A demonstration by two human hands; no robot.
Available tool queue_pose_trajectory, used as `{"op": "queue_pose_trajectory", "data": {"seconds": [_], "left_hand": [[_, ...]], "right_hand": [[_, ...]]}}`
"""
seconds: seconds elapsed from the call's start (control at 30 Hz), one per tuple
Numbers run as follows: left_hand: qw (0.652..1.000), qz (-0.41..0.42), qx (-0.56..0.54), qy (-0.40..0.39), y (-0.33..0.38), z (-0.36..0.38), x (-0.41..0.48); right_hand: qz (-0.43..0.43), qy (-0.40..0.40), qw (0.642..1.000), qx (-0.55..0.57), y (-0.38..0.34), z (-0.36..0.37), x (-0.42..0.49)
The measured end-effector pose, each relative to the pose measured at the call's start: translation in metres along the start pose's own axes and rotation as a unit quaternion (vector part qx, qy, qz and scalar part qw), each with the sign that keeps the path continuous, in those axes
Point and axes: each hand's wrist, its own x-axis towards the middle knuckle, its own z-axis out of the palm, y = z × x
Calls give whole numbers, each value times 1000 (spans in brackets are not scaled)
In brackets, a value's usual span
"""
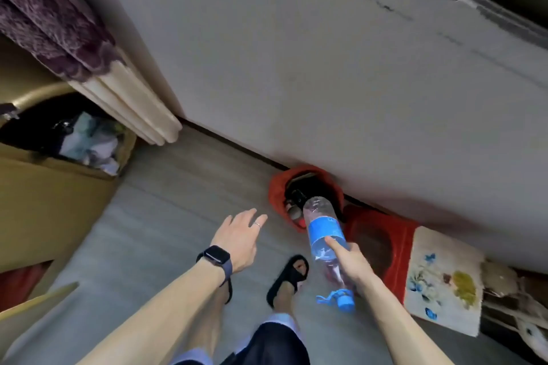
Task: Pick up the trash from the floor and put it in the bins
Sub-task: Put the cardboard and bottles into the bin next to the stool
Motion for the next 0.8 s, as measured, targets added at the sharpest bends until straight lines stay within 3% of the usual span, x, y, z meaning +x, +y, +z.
{"op": "queue_pose_trajectory", "data": {"seconds": [0.07,0.17,0.4,0.53,0.7,0.8], "left_hand": [[1000,-23,-10,-2,-1,17,36],[997,-72,-36,-13,6,44,72],[982,-148,-111,-36,30,155,178],[976,-171,-128,-44,34,207,228],[975,-172,-143,-4,41,234,270],[972,-175,-156,-1,40,239,288]], "right_hand": [[-23,-7,999,-34,-20,1,49],[-44,-5,982,-185,-36,2,104],[-180,46,883,-431,-68,10,246],[-263,20,833,-487,-87,13,309],[-273,30,754,-596,-68,11,347],[-277,29,765,-581,-62,32,361]]}}
